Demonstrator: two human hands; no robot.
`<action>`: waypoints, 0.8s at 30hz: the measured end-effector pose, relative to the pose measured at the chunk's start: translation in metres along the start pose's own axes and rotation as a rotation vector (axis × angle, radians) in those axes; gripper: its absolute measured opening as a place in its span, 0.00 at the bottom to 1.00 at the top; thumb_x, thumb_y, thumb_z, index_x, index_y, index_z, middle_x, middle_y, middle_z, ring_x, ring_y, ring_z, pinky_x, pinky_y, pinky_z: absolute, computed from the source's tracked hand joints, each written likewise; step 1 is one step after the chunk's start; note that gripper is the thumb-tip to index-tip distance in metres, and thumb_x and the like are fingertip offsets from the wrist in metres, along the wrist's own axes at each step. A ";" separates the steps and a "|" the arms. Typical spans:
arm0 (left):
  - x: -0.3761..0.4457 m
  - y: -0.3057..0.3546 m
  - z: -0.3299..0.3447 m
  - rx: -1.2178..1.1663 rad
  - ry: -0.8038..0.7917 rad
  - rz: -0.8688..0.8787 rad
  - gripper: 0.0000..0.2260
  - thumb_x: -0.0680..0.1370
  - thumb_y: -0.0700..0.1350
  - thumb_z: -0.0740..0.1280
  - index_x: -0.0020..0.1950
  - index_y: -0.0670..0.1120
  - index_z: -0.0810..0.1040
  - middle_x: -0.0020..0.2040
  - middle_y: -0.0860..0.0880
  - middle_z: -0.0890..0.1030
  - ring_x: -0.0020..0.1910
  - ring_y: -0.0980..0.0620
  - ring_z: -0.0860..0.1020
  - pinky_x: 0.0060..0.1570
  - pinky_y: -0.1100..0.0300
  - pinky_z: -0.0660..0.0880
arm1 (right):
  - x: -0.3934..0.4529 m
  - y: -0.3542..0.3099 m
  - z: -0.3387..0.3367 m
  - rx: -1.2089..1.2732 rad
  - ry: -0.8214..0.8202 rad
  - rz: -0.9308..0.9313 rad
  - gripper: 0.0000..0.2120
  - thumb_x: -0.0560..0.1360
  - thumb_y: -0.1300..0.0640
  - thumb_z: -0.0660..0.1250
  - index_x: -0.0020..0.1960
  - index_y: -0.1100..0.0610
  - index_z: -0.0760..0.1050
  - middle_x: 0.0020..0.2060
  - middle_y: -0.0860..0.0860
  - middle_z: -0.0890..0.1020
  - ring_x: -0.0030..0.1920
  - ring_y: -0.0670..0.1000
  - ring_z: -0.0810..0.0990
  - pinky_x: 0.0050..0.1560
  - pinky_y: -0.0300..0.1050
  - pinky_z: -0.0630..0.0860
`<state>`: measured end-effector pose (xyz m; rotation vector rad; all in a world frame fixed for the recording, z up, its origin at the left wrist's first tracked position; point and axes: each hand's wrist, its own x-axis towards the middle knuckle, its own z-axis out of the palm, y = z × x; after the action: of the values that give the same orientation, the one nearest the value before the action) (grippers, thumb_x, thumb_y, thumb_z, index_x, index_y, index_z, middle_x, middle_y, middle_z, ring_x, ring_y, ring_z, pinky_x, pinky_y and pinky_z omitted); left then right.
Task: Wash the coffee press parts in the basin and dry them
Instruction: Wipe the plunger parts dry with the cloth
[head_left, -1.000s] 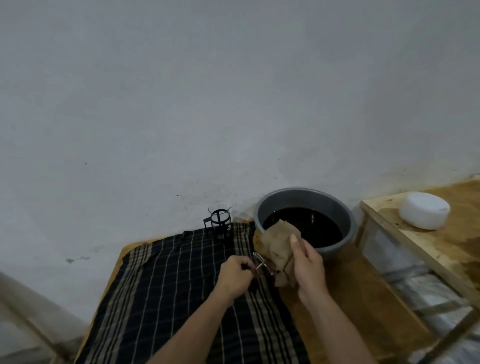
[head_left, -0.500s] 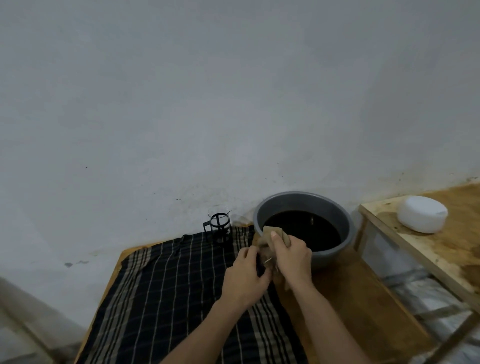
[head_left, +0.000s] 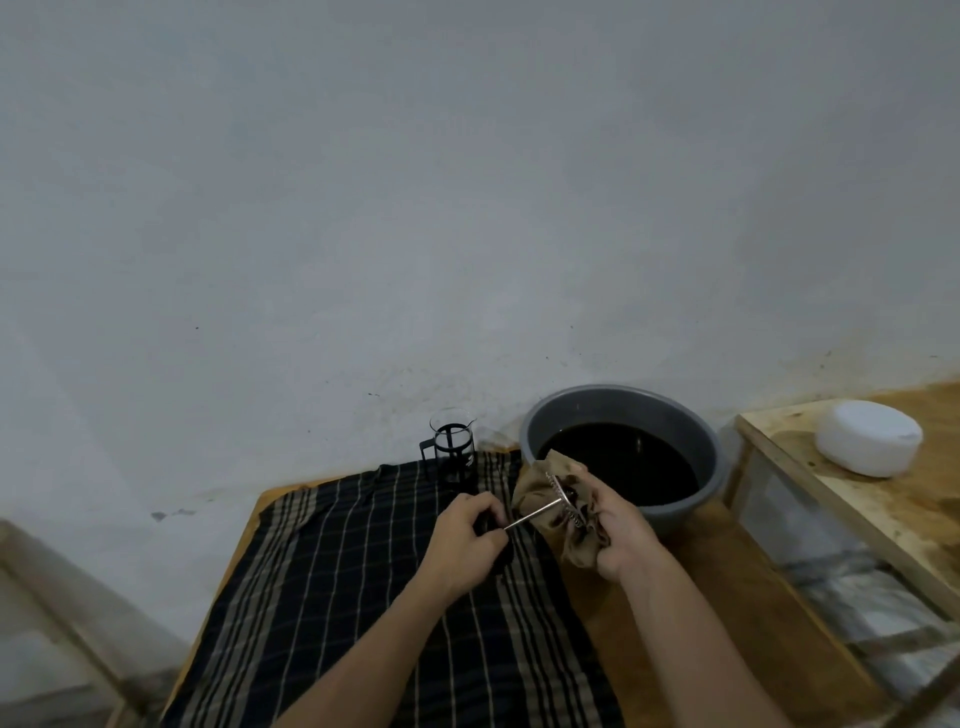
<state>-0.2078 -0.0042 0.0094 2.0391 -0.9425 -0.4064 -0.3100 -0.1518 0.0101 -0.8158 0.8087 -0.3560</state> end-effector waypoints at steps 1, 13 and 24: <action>0.000 0.000 -0.002 -0.023 -0.011 -0.012 0.10 0.73 0.37 0.67 0.38 0.52 0.74 0.47 0.47 0.76 0.44 0.52 0.74 0.43 0.62 0.70 | 0.001 -0.001 -0.002 -0.017 0.002 -0.039 0.17 0.75 0.49 0.70 0.57 0.60 0.81 0.49 0.59 0.86 0.51 0.58 0.84 0.52 0.53 0.79; 0.006 0.024 -0.001 -0.611 -0.106 -0.380 0.11 0.77 0.35 0.60 0.35 0.44 0.71 0.32 0.47 0.74 0.22 0.54 0.71 0.21 0.66 0.58 | -0.030 -0.007 0.027 -0.813 0.009 -0.856 0.16 0.76 0.52 0.68 0.63 0.47 0.72 0.51 0.42 0.78 0.51 0.41 0.76 0.48 0.32 0.72; 0.007 0.021 -0.012 -0.848 -0.089 -0.754 0.06 0.73 0.35 0.60 0.37 0.43 0.69 0.31 0.47 0.72 0.24 0.56 0.61 0.19 0.68 0.54 | -0.021 -0.009 0.028 -0.587 -0.084 -0.515 0.23 0.80 0.61 0.61 0.73 0.48 0.65 0.67 0.50 0.73 0.65 0.52 0.74 0.63 0.49 0.72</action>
<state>-0.2065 -0.0106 0.0338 1.4916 0.0491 -1.0877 -0.3024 -0.1310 0.0390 -1.5893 0.6176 -0.5435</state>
